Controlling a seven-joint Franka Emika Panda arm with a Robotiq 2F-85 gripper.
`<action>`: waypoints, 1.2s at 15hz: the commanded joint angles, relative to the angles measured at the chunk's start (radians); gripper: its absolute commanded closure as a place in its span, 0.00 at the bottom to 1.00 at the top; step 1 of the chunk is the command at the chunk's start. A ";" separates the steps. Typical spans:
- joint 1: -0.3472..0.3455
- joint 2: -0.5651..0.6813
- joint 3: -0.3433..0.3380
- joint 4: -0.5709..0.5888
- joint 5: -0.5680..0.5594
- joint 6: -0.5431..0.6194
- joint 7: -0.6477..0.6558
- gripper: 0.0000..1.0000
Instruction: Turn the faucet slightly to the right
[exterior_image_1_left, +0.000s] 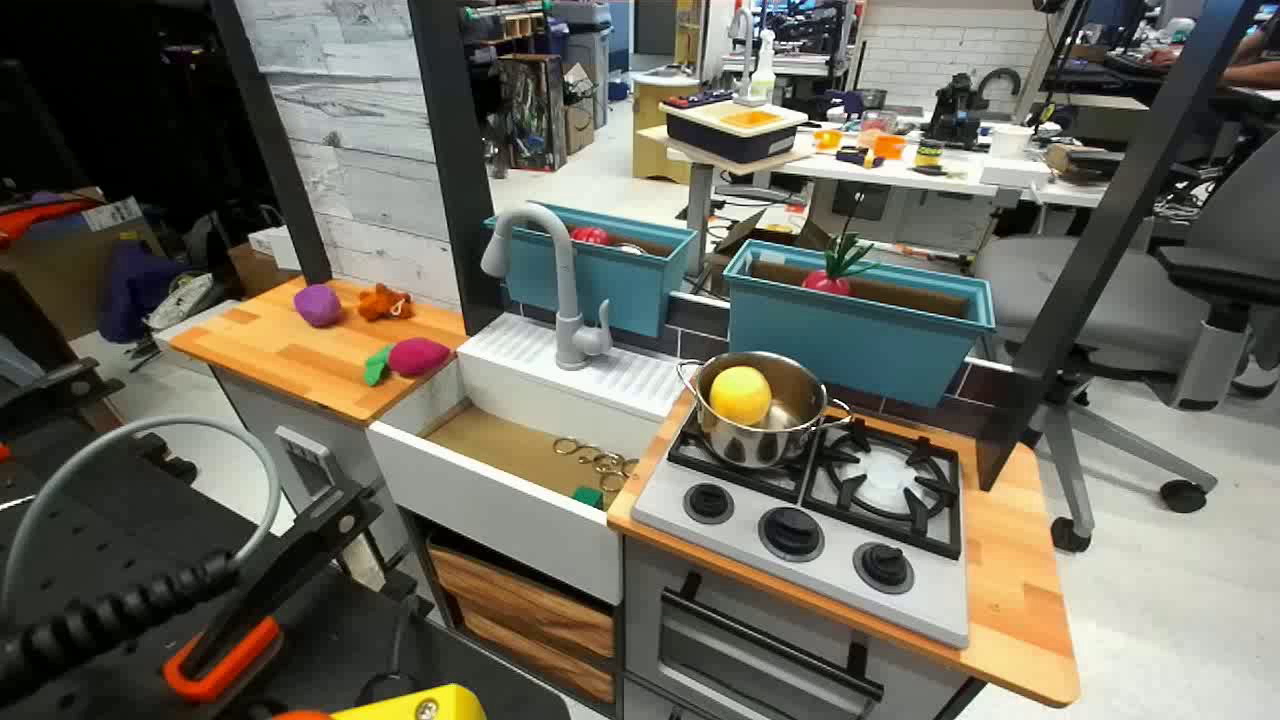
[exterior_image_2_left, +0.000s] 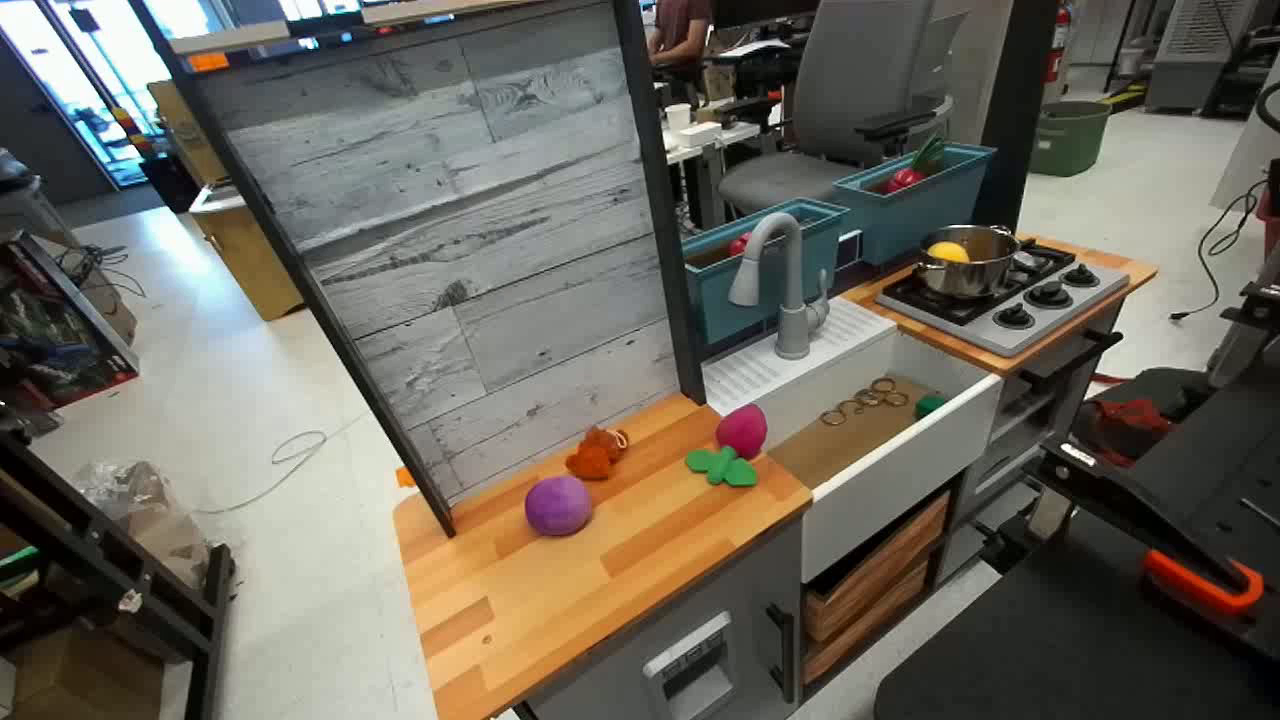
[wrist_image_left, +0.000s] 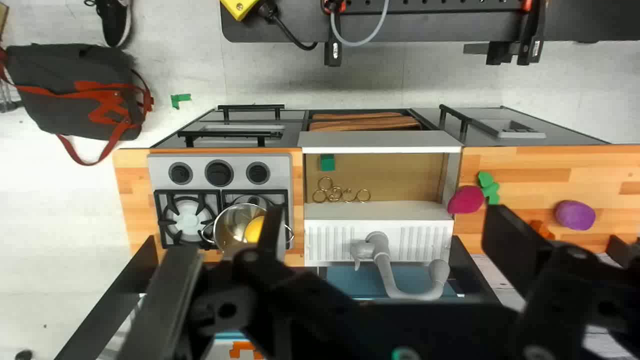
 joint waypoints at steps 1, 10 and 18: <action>-0.003 0.001 0.002 0.003 0.001 -0.003 -0.001 0.00; -0.003 0.001 0.002 0.003 0.001 -0.003 -0.001 0.00; 0.043 0.399 0.118 0.127 -0.049 0.158 0.146 0.00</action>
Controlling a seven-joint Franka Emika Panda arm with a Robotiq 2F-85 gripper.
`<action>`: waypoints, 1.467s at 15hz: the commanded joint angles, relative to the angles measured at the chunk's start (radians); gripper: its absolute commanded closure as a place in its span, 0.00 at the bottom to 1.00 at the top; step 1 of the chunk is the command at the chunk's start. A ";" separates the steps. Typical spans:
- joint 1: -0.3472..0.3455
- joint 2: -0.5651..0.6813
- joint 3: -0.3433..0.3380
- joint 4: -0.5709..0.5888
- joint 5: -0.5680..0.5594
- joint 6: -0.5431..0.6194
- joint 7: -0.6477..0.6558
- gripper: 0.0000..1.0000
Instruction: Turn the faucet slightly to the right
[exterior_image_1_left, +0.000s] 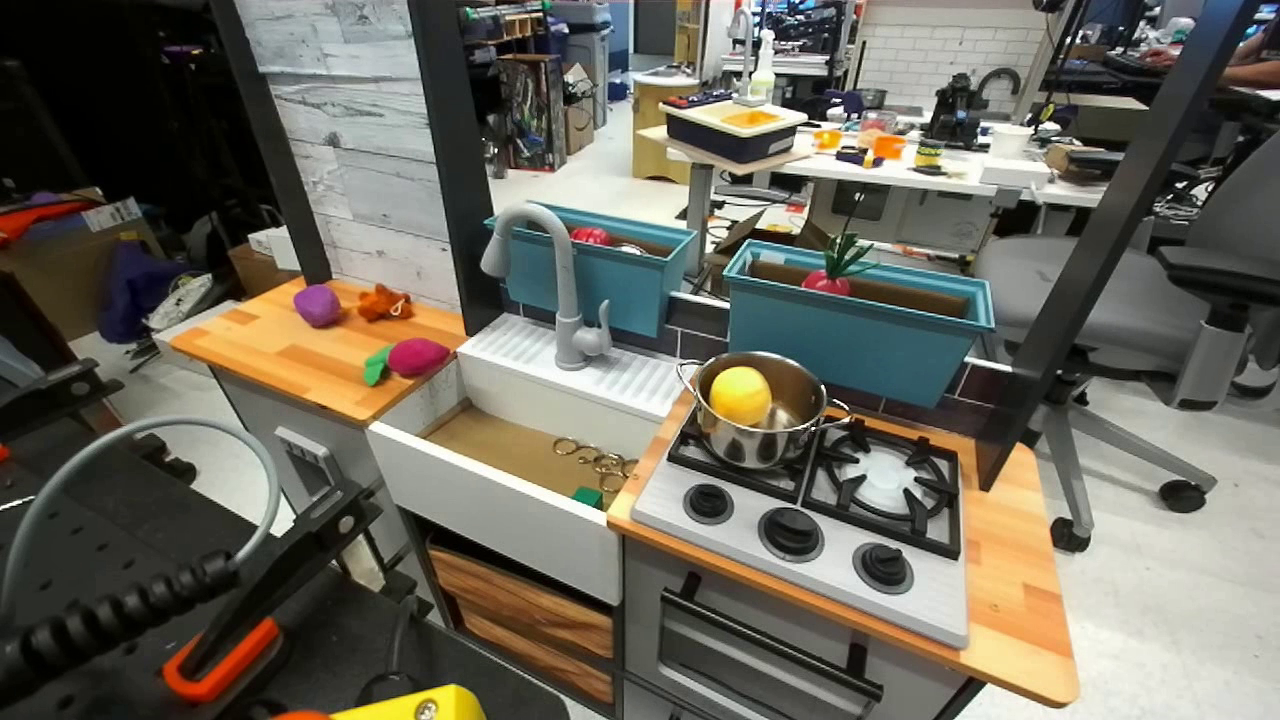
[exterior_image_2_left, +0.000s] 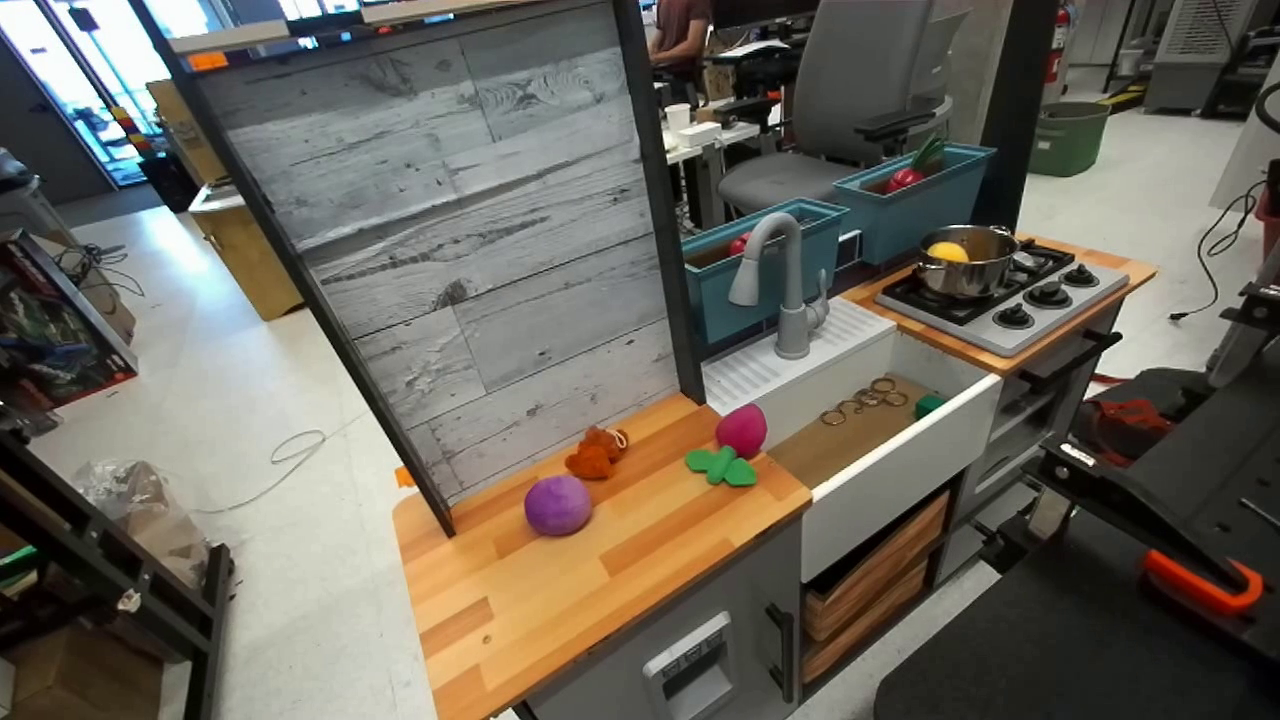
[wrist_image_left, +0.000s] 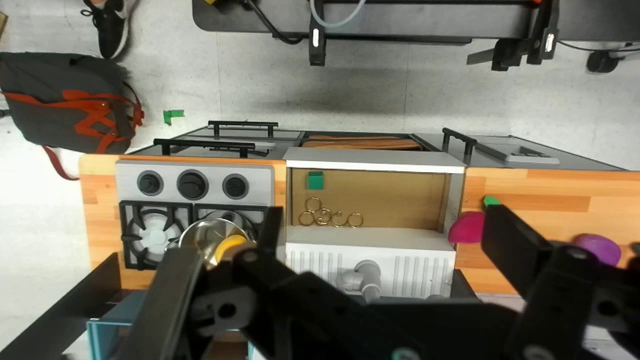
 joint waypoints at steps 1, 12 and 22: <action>0.020 0.228 0.044 0.112 -0.054 0.102 0.096 0.00; 0.189 0.764 0.020 0.368 -0.180 0.535 0.485 0.00; 0.337 1.090 -0.120 0.596 -0.159 0.733 0.624 0.00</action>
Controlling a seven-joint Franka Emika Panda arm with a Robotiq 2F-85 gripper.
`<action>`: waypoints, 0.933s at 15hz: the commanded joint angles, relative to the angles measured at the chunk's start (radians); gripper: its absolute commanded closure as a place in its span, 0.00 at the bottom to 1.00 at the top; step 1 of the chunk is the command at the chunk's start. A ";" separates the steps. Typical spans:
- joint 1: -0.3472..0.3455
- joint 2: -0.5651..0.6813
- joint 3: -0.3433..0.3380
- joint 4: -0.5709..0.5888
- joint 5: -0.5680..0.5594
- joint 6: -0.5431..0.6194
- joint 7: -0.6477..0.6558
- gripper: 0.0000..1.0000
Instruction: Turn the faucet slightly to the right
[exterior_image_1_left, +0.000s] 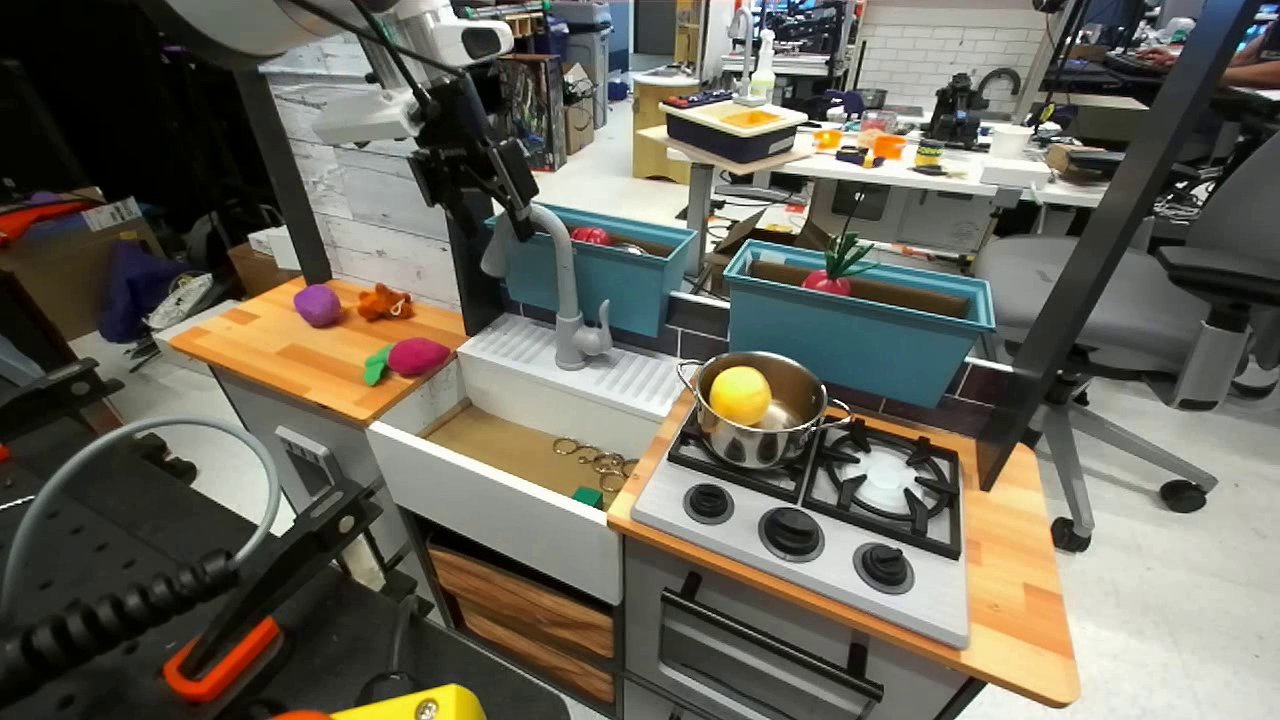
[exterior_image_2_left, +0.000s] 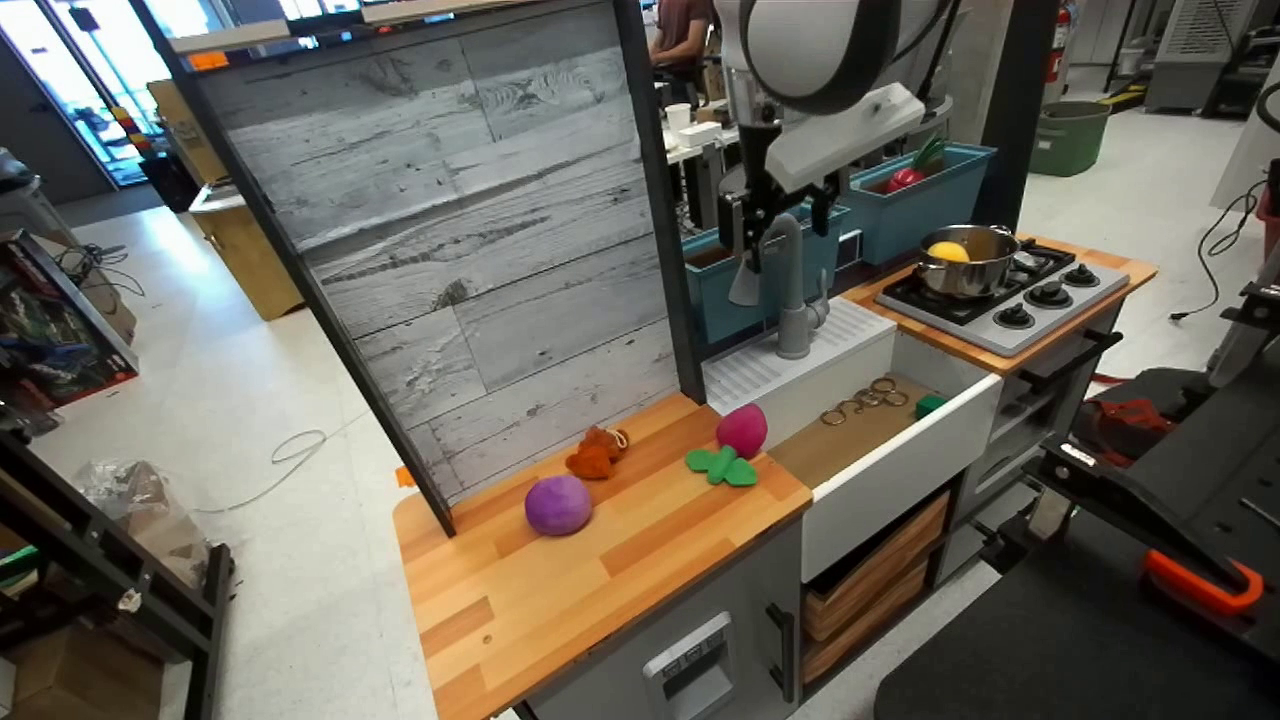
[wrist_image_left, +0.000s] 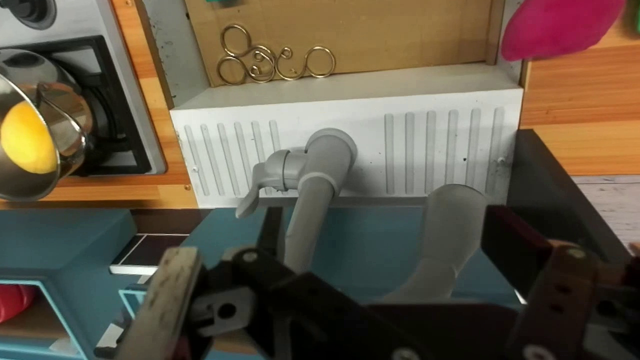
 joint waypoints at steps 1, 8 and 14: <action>0.059 0.081 -0.055 0.052 0.008 0.082 0.059 0.00; 0.162 0.178 -0.148 0.088 0.015 0.215 0.099 0.25; 0.217 0.249 -0.218 0.145 0.037 0.270 0.114 0.65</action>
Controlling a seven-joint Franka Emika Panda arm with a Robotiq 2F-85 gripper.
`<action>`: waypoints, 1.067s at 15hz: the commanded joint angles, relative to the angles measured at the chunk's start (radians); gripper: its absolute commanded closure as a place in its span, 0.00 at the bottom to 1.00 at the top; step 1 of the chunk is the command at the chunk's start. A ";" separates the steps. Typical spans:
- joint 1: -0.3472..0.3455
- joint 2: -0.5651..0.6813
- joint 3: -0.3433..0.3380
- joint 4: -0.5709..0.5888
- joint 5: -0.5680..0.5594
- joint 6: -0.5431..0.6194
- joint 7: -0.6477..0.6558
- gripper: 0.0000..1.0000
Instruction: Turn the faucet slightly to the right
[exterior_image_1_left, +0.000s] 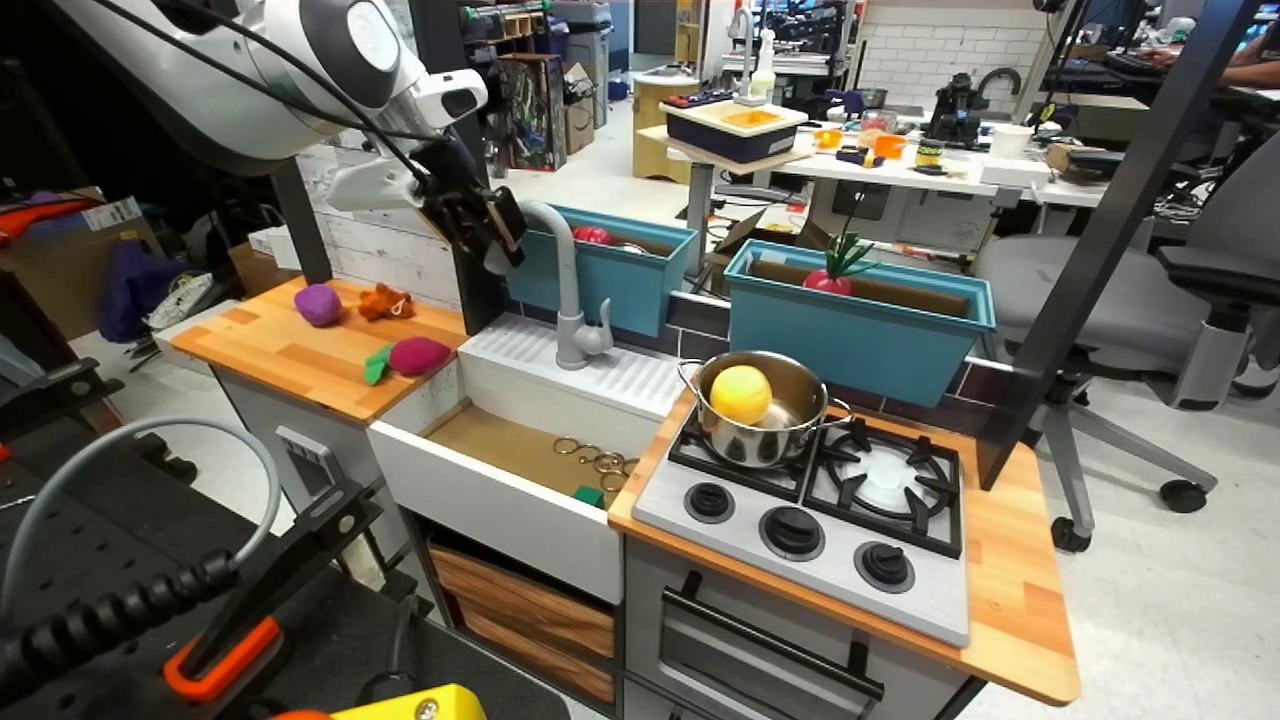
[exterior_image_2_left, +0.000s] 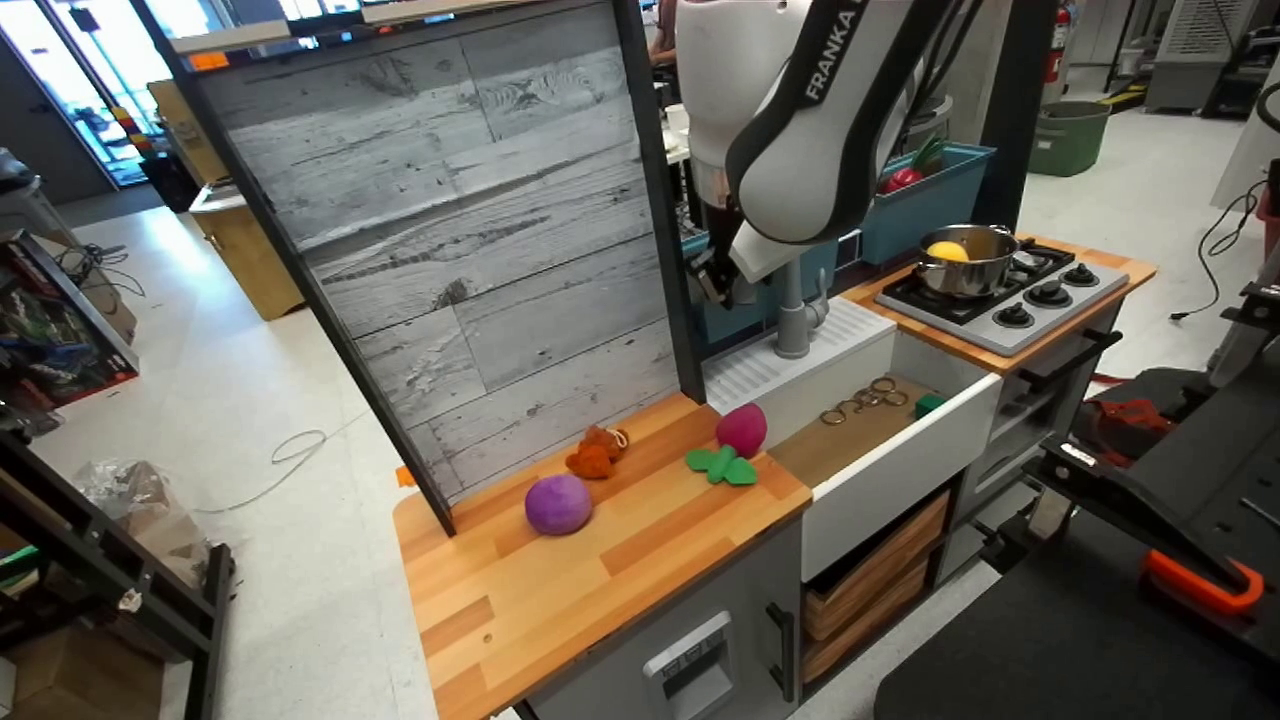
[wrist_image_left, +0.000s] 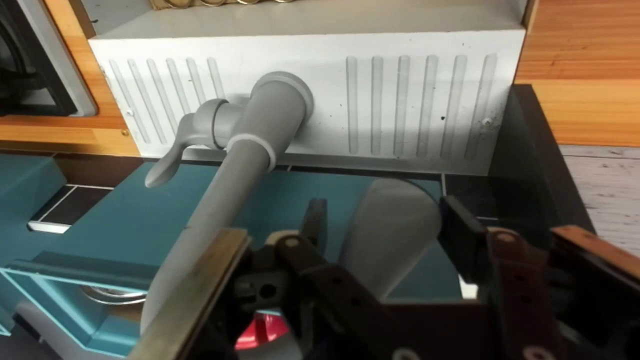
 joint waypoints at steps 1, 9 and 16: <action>0.034 0.061 -0.050 0.053 0.035 0.045 0.010 0.71; -0.028 -0.078 0.051 -0.116 0.090 -0.045 -0.103 0.75; -0.220 -0.255 0.144 -0.287 0.116 -0.328 -0.296 0.75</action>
